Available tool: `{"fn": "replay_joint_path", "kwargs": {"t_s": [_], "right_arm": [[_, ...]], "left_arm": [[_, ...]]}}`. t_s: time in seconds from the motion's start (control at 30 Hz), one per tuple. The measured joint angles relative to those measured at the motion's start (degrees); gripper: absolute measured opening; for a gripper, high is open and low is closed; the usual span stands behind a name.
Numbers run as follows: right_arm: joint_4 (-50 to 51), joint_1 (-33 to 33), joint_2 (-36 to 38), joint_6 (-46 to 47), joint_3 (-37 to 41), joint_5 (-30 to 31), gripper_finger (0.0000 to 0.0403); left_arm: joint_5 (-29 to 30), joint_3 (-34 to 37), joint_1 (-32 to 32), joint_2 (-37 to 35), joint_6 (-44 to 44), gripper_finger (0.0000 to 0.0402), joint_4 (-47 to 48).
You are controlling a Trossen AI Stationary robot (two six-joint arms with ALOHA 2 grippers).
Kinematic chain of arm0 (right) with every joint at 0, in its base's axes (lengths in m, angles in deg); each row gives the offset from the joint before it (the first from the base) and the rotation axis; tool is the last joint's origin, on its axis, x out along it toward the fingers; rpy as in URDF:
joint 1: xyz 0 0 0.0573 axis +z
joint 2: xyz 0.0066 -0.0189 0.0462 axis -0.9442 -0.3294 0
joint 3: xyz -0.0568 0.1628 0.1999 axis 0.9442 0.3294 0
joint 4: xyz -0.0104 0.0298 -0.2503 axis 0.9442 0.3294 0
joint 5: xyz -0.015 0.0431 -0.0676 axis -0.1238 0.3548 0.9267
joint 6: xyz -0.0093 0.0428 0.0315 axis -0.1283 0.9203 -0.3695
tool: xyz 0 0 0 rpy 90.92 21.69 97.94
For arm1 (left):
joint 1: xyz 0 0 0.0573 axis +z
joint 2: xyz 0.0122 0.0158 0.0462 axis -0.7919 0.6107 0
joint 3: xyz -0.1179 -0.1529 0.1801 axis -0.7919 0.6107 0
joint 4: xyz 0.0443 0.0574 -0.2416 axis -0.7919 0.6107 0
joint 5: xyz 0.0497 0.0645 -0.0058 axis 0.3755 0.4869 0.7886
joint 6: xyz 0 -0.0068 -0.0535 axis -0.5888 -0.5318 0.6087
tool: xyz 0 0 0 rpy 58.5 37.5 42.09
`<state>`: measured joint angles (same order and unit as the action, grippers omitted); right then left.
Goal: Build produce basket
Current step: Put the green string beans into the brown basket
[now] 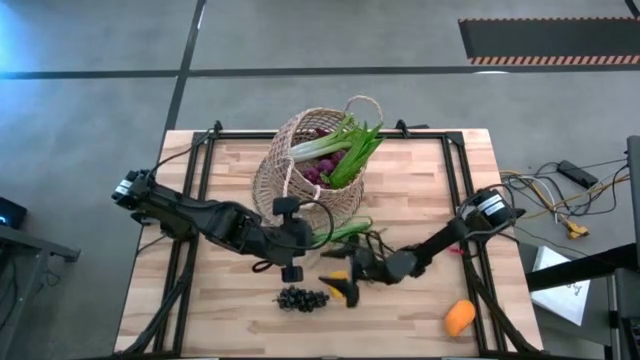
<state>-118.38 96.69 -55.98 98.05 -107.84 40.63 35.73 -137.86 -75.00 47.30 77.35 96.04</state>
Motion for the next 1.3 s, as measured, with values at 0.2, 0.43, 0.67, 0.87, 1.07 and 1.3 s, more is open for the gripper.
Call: {"fn": "replay_joint_path", "kwargs": {"t_s": [0.2,0.43,0.67,0.87,1.07,1.3], "right_arm": [[-13.25,-3.52,-4.45,-4.84,-0.31,3.07,0.0306],[-18.55,-5.37,-4.39,-15.27,-0.68,-0.97,0.0296],[-18.54,-5.55,0.39,-21.86,-0.6,-6.35,0.0295],[-18.21,-5.6,2.9,-22.23,-0.47,-10.02,0.0295],[-18.52,-5.6,4.04,-20.88,-0.38,-16.35,0.0295],[-15.4,-5.99,6.22,-16.69,-0.4,-23.09,0.0295]], "left_arm": [[-0.09,0.22,-0.53,0.01,-1.38,0.0014,-3.5],[-0.24,0.53,-1.86,0.04,-1.03,0.0014,-3.43],[-0.28,1.36,-4.54,-0.01,0.98,0.0014,-3.43],[0.14,1.79,-6.32,0.15,2.14,0.0014,-3.62],[1.23,2.88,-6.72,0.47,2.18,0.0014,-3.51],[3.77,7.5,-6.68,0.52,2.27,0.0014,-5.88]]}}
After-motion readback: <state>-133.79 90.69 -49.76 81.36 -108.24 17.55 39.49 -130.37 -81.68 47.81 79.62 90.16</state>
